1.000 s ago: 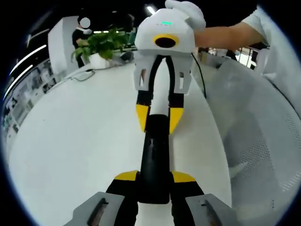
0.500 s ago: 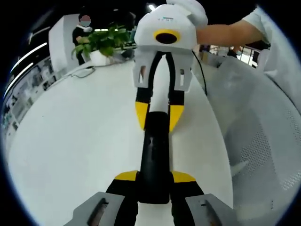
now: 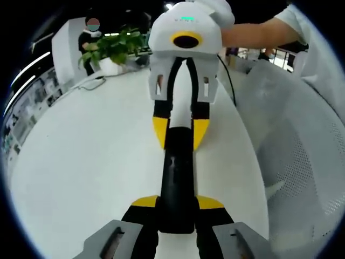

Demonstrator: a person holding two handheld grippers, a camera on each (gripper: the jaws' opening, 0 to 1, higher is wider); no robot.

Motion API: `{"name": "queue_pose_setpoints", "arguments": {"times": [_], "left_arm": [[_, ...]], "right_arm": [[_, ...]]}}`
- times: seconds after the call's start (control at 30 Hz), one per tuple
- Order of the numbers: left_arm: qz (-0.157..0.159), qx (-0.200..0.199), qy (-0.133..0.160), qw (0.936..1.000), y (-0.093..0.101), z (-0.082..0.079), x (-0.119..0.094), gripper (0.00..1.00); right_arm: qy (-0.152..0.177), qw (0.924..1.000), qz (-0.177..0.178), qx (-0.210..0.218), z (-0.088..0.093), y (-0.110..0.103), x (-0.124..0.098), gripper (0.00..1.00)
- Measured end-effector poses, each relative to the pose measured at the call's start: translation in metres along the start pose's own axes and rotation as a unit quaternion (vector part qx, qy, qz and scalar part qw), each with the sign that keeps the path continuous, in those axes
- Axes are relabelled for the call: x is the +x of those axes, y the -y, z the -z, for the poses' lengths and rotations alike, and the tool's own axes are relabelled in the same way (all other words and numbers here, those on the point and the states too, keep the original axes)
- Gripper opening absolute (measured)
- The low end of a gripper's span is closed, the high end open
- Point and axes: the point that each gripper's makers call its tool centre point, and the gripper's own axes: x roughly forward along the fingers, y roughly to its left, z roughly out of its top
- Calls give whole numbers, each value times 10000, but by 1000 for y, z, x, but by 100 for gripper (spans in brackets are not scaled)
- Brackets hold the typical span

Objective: Press the specified remote control buttons in sequence, fully releasing each button before pressing the next.

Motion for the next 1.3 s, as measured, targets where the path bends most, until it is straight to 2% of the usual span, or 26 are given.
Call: {"name": "queue_pose_setpoints", "arguments": {"times": [1.3], "left_arm": [[-67, 232, 42, 9997, 0, -1, 0, 24]], "right_arm": [[-128, 9999, -26, -75, 1, 1, 0, 20]]}}
